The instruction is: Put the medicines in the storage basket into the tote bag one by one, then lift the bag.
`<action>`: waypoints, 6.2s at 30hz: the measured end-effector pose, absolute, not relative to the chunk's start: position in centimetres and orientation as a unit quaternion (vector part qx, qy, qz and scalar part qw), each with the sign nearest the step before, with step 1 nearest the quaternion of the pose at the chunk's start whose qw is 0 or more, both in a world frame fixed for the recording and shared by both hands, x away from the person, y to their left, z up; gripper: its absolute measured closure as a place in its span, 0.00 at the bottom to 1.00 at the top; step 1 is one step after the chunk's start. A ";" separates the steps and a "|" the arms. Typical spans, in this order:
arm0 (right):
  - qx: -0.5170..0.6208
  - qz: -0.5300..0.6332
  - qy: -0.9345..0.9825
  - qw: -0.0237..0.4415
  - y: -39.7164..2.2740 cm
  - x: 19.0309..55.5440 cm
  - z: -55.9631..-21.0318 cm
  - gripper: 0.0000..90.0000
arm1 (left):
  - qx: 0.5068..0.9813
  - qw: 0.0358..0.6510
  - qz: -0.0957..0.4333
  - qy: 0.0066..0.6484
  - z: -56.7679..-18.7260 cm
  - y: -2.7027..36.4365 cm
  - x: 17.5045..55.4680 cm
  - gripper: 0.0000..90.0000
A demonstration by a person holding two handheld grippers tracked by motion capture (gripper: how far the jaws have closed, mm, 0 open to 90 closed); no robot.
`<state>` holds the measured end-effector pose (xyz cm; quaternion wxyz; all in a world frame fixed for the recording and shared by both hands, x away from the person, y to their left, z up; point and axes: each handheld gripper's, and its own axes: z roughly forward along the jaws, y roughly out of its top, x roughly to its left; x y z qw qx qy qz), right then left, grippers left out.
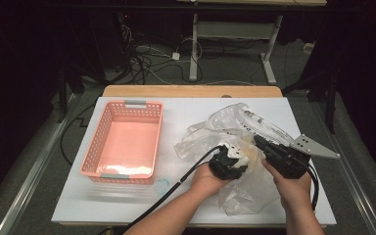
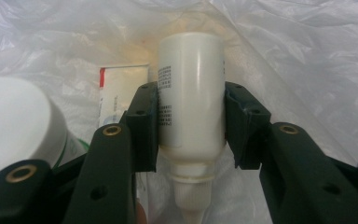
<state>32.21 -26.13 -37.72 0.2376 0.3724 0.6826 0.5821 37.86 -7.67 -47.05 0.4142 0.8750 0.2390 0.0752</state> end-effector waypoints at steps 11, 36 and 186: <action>0.372 0.582 0.682 0.238 -26.2 32.2 -37.7 1.00 | 0.875 0.414 0.077 0.237 -46.8 -8.1 37.7 0.54; 0.373 0.579 0.684 0.240 -26.0 32.1 -37.7 1.00 | 0.862 0.427 0.089 0.259 -45.8 2.6 33.0 0.43; 0.329 0.662 0.560 0.374 -25.6 35.1 -24.5 1.00 | 0.668 0.665 0.263 0.207 -27.5 4.1 35.2 0.99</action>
